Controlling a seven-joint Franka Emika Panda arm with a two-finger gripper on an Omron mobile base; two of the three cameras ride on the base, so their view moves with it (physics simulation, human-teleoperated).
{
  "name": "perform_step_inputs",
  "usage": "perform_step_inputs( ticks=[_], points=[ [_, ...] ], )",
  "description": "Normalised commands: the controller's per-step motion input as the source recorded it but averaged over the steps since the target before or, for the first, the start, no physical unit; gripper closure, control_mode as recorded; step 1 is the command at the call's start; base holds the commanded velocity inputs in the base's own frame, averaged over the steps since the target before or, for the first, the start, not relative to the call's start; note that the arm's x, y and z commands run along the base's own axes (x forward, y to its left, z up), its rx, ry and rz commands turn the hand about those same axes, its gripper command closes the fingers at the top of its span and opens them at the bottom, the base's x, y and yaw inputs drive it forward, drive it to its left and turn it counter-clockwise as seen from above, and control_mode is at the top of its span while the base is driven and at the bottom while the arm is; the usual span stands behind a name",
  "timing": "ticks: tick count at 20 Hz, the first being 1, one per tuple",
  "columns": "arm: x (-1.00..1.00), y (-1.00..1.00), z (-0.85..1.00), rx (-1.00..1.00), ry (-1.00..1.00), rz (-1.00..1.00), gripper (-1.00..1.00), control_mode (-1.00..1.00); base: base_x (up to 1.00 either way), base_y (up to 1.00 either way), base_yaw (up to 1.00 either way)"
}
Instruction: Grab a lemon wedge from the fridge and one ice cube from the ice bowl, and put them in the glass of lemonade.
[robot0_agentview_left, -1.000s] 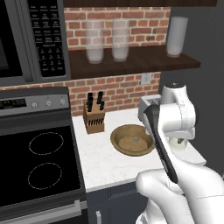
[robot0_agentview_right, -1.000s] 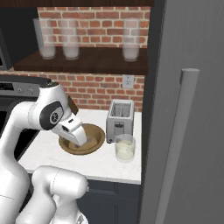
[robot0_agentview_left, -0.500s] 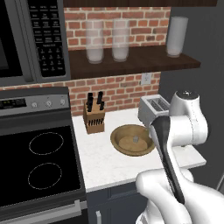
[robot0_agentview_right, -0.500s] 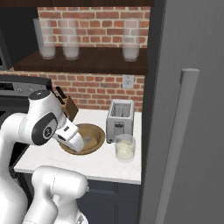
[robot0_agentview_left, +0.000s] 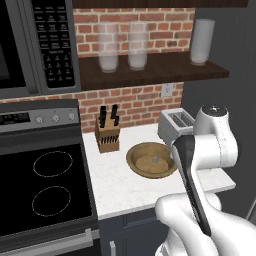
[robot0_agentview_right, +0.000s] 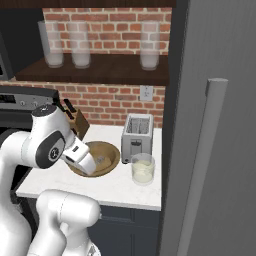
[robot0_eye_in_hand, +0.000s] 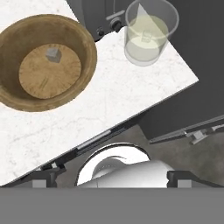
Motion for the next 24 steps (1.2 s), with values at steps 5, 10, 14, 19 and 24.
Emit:
perform_step_inputs(
  ticks=[5,10,14,19,24],
  points=[
    [0.00,0.00,0.00,0.00,0.00,0.00,-1.00,1.00,-0.72,-0.13,-0.05],
    [0.00,0.00,0.00,0.00,0.00,0.00,-1.00,1.00,-1.00,-0.28,-0.18],
    [0.00,0.00,0.00,0.00,0.00,0.00,-1.00,1.00,-0.74,-0.19,-0.51],
    [0.00,0.00,0.00,0.00,0.00,0.00,-1.00,1.00,-0.10,-0.05,-0.67],
    [0.00,0.00,0.00,0.00,0.00,0.00,-1.00,1.00,0.00,-0.04,-0.40]
  ],
)
